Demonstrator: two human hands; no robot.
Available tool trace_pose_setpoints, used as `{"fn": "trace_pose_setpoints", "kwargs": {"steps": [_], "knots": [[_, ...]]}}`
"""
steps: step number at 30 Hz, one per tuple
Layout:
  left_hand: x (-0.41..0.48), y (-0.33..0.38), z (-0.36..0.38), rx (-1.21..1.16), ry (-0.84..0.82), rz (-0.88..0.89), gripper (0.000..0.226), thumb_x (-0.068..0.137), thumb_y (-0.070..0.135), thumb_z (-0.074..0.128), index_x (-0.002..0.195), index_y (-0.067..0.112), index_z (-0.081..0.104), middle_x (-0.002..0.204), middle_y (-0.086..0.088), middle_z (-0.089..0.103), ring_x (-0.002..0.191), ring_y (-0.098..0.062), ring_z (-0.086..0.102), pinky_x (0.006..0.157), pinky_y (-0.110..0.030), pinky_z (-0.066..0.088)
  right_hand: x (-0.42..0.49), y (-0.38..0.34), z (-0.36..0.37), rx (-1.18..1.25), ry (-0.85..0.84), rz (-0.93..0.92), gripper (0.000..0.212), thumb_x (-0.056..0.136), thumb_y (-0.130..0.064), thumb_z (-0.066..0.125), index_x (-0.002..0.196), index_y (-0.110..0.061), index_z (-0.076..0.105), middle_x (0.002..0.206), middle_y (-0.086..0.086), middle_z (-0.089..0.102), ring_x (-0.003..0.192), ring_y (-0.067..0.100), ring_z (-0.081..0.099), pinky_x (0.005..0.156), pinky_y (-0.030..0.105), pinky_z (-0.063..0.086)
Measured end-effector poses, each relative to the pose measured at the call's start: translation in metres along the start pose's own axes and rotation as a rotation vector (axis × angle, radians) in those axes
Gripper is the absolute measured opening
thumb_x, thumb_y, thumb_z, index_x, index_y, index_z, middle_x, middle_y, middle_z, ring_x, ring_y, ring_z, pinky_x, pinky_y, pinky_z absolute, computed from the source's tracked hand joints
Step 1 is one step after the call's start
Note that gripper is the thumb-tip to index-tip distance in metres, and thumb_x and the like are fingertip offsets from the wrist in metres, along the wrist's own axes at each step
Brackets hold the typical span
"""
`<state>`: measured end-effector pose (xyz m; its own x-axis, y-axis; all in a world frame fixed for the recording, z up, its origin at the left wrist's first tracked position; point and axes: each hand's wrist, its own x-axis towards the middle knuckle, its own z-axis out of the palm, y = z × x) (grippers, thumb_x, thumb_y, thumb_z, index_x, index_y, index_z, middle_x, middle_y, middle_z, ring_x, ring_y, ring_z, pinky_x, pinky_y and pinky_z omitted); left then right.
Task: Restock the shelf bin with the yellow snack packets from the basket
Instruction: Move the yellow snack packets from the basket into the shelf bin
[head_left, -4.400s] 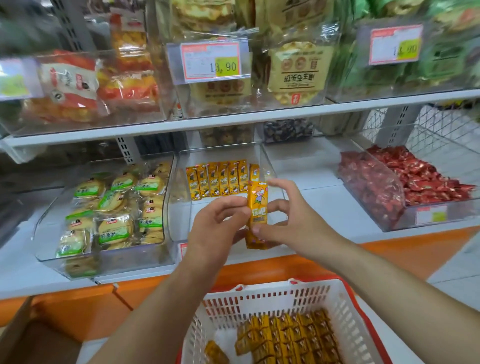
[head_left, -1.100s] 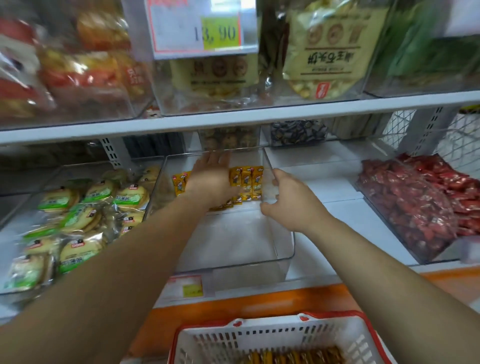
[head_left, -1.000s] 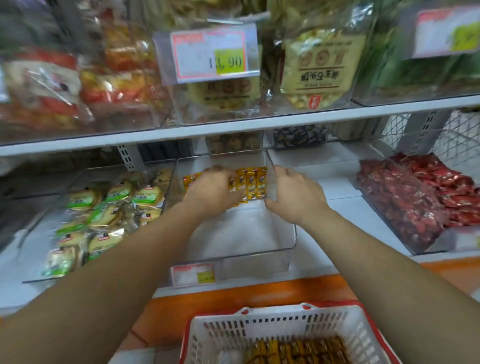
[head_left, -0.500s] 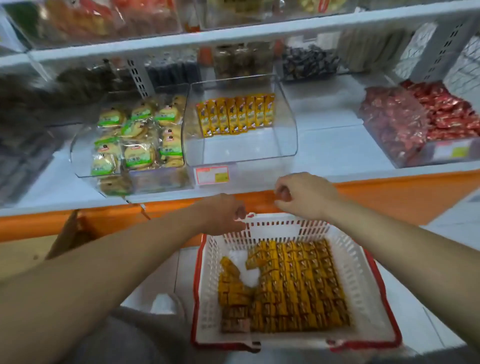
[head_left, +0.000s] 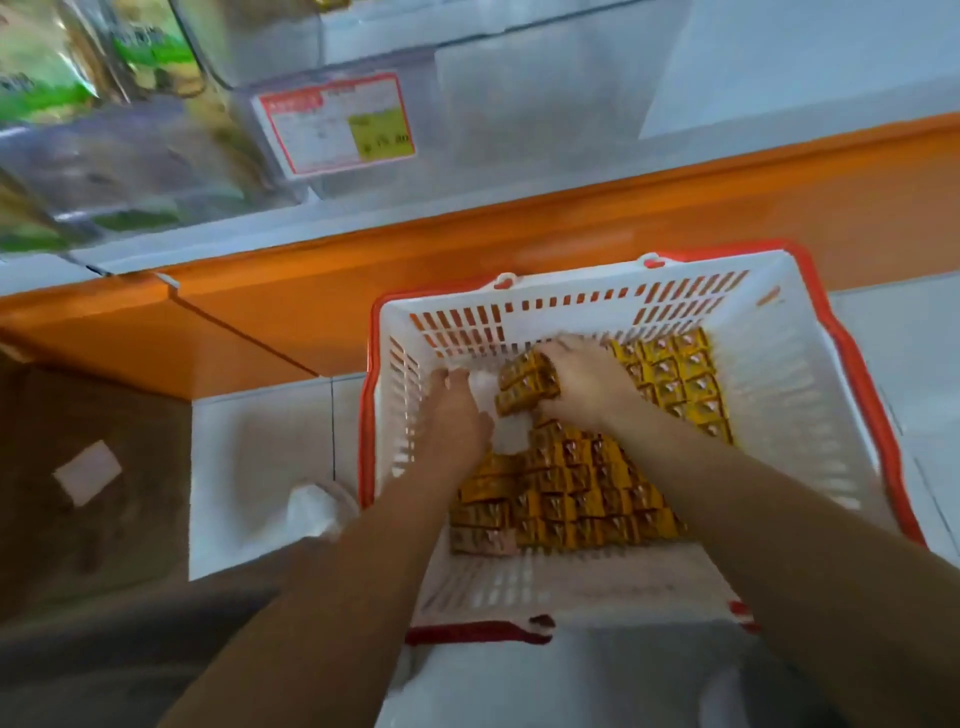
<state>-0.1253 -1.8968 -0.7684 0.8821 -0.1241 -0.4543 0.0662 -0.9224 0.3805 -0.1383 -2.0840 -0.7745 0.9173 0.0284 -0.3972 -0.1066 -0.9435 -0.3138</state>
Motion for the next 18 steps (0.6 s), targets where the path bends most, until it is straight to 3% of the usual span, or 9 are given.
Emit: {"fn": "trace_pose_setpoints", "kwargs": {"steps": [2,4,8,12,16,18], "knots": [[0.011,-0.005,0.014,-0.107,0.009,-0.044,0.075,0.079,0.016,0.077,0.146,0.009,0.044,0.151,-0.016,0.038,0.131,-0.037,0.047,0.101,-0.042,0.046,0.011,0.004,0.014,-0.040,0.060,0.003,0.077,0.075,-0.051,0.071,0.142,-0.028,0.042,0.141,0.000,0.050,0.129,0.029,0.042,0.104,0.047,0.043],[0.018,-0.010,0.024,-0.149,0.006,-0.081,0.065,0.084,0.015,0.073,0.145,0.011,0.048,0.145,-0.017,0.049,0.129,-0.037,0.050,0.100,-0.041,0.047,0.015,0.009,0.028,-0.051,0.130,0.001,0.074,0.073,-0.054,0.072,0.139,-0.030,0.047,0.136,-0.001,0.055,0.124,0.030,0.044,0.101,0.046,0.043],[0.028,-0.013,0.034,-0.085,-0.088,-0.053,0.040,0.086,0.022,0.069,0.125,0.027,0.067,0.116,-0.009,0.072,0.106,-0.033,0.067,0.071,-0.030,0.046,0.017,0.011,0.044,-0.120,0.232,-0.025,0.067,0.069,-0.054,0.075,0.129,-0.032,0.057,0.127,0.001,0.056,0.118,0.032,0.046,0.093,0.046,0.040],[0.030,-0.017,0.041,0.076,-0.084,-0.031,0.044,0.087,0.019,0.067,0.131,0.024,0.064,0.117,-0.012,0.071,0.105,-0.035,0.067,0.078,-0.036,0.054,0.015,0.011,0.049,-0.160,0.272,-0.027,0.041,0.071,-0.044,0.076,0.110,-0.032,0.070,0.125,-0.002,0.057,0.116,0.032,0.045,0.091,0.046,0.040],[0.037,-0.021,0.042,0.209,-0.192,-0.025,0.030,0.089,0.023,0.069,0.117,0.013,0.065,0.117,-0.017,0.067,0.108,-0.036,0.063,0.080,-0.039,0.055,0.012,0.015,0.044,-0.090,0.252,-0.054,0.039,0.077,-0.042,0.074,0.115,-0.034,0.068,0.128,-0.009,0.059,0.118,0.027,0.045,0.095,0.044,0.040],[0.039,-0.021,0.040,0.231,-0.244,-0.016,0.036,0.086,0.028,0.075,0.118,0.014,0.067,0.122,-0.014,0.066,0.113,-0.034,0.062,0.085,-0.037,0.054,0.011,0.017,0.039,-0.041,0.240,-0.066,0.038,0.080,-0.040,0.071,0.118,-0.034,0.067,0.129,-0.011,0.060,0.118,0.024,0.046,0.095,0.043,0.042]]}}
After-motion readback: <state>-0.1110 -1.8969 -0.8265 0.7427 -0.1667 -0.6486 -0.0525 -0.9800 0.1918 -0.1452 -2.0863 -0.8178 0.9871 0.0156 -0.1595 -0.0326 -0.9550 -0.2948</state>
